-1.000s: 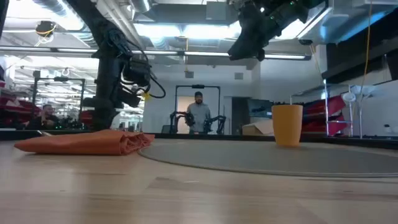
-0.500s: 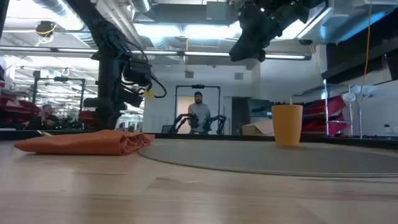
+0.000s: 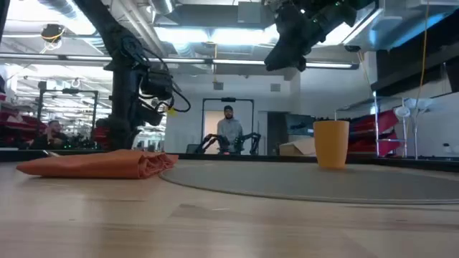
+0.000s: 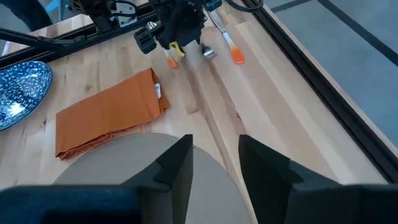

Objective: Set table place
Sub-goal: Put the orange fork on the orange napkin

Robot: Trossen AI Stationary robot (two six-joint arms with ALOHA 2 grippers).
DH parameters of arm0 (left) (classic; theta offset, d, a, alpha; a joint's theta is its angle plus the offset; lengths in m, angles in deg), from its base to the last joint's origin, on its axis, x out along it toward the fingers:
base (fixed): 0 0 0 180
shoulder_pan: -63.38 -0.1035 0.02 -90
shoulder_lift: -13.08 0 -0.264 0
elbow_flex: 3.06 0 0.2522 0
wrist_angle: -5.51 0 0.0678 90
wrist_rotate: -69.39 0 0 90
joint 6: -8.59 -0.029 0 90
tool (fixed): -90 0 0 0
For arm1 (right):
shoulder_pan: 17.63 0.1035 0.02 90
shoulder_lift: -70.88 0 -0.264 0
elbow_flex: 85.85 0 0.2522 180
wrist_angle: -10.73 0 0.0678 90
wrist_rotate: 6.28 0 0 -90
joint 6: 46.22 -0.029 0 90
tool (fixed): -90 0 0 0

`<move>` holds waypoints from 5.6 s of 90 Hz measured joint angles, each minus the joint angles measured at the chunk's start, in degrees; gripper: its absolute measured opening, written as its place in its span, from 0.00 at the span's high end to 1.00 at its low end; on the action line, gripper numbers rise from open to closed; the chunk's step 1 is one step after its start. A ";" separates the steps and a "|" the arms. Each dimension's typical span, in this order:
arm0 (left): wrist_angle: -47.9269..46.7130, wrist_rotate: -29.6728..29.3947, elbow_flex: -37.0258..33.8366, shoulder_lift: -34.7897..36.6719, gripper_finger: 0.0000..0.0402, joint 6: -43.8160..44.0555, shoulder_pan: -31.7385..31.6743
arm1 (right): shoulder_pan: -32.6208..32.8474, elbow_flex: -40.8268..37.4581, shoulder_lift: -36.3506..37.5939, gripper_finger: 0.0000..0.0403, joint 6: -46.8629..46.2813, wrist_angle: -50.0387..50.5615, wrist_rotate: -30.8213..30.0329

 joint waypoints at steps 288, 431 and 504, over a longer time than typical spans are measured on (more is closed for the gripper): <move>-17.17 16.73 14.40 7.58 1.00 68.55 15.42 | -1.25 -0.02 4.38 0.71 13.65 10.00 0.58; -13.14 5.75 14.40 -4.41 1.00 128.15 43.88 | -5.66 -0.02 9.97 0.71 19.26 14.43 10.38; -12.71 5.52 14.33 -9.18 1.00 126.81 43.89 | -5.66 -0.02 9.92 0.71 19.28 14.56 10.38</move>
